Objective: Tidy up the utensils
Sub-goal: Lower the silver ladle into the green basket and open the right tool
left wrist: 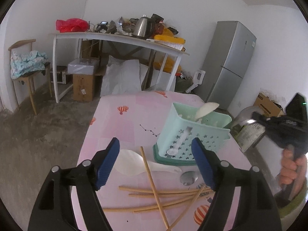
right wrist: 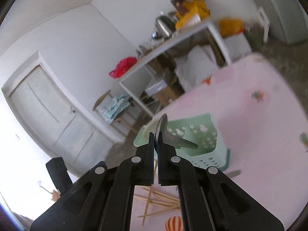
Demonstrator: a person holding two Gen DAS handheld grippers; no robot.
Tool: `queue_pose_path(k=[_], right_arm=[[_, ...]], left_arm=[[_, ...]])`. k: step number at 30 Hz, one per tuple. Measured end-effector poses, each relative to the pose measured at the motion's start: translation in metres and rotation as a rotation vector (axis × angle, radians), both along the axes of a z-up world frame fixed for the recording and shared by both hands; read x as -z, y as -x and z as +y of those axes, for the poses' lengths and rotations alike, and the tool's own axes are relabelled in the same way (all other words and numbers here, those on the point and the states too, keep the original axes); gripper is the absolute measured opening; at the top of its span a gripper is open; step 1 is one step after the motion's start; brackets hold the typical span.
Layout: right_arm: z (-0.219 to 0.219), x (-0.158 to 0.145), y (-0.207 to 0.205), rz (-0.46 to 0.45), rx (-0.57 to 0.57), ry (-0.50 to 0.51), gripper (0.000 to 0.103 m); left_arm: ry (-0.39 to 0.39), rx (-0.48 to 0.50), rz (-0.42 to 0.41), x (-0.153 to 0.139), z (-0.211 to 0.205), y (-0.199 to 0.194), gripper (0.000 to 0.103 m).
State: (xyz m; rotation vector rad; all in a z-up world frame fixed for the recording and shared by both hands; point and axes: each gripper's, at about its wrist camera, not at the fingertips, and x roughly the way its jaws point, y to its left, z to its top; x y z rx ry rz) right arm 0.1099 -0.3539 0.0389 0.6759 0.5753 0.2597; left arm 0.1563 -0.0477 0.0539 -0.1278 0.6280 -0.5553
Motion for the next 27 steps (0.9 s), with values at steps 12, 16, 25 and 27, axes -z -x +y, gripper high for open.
queue_pose_path(k=[12,16,25,27], right_arm=[[-0.009,-0.012,0.022,0.013,0.172,0.21,0.054],[-0.01,-0.026,0.034,-0.044,0.242,0.286,0.058],[0.018,-0.035,-0.007,0.013,0.047,0.147,0.059],[0.023,-0.026,-0.026,0.085,0.025,0.128,0.058]], left_arm=[[0.011,0.008,-0.003,0.009,0.001,-0.003,0.078],[0.018,0.003,-0.005,0.011,0.005,-0.004,0.078],[0.025,-0.009,-0.01,0.014,0.012,-0.004,0.079],[0.033,-0.011,-0.011,0.014,0.013,-0.003,0.079]])
